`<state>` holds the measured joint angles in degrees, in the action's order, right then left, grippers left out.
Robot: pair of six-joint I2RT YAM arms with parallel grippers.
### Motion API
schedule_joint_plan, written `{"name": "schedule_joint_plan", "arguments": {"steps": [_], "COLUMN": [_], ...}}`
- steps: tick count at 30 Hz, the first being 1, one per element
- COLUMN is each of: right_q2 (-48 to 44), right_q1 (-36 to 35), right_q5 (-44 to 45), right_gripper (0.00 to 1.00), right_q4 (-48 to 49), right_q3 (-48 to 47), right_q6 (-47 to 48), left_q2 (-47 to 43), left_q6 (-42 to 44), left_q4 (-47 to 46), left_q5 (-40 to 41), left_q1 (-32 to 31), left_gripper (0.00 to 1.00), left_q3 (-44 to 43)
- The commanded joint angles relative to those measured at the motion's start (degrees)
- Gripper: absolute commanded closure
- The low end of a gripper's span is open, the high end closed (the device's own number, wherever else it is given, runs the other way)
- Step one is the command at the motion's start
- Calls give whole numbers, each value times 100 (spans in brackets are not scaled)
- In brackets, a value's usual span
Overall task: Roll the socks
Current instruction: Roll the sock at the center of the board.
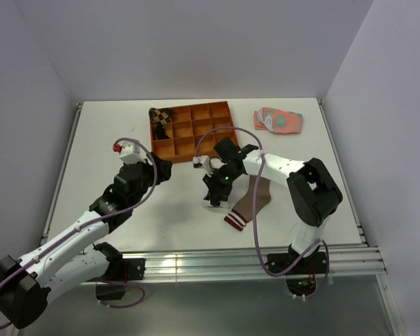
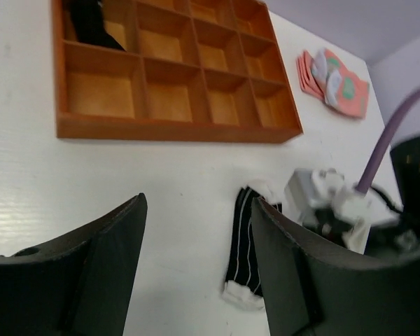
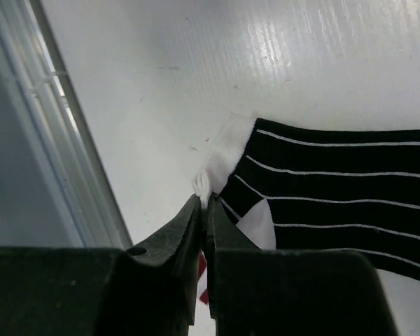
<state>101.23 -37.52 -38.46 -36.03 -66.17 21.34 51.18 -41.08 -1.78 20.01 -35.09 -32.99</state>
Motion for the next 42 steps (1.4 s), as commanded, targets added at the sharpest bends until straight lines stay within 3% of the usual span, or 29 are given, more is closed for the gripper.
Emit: {"name": "schedule_joint_plan", "arguments": {"steps": [1,6,12,16,29,42], "right_q2": [36,775,1285,1426,1540,1689], "right_q1": [183,482,746,895,1080,1115], "right_q5": [-1092,-1664,-1858,-1736,-971,-1111], "right_gripper": [95,98,100,100,100,100], "right_q4": [-780,-1309,-1635,-1478,-888,-1099], "right_q3": [-457,-792,-1038,-1029,-783,-704], "right_q6": [335,379,248,-86,-1202,-1115], "left_q2": [32,349,937,1604,3020,4057], "left_q6": [416,759,1101,1251,1603,1682], "left_q4": [-1455,-2762,-3714,-4172,-4550,-5148], "left_q5": [39,-391,-1051,-1595,-1896,-1772], "left_q1": [-418,-832,-1122,-1280,-1922,-2037], "left_gripper": [35,49,54,53,44,43], "left_q3": [432,978,1313,1313,979,689]}}
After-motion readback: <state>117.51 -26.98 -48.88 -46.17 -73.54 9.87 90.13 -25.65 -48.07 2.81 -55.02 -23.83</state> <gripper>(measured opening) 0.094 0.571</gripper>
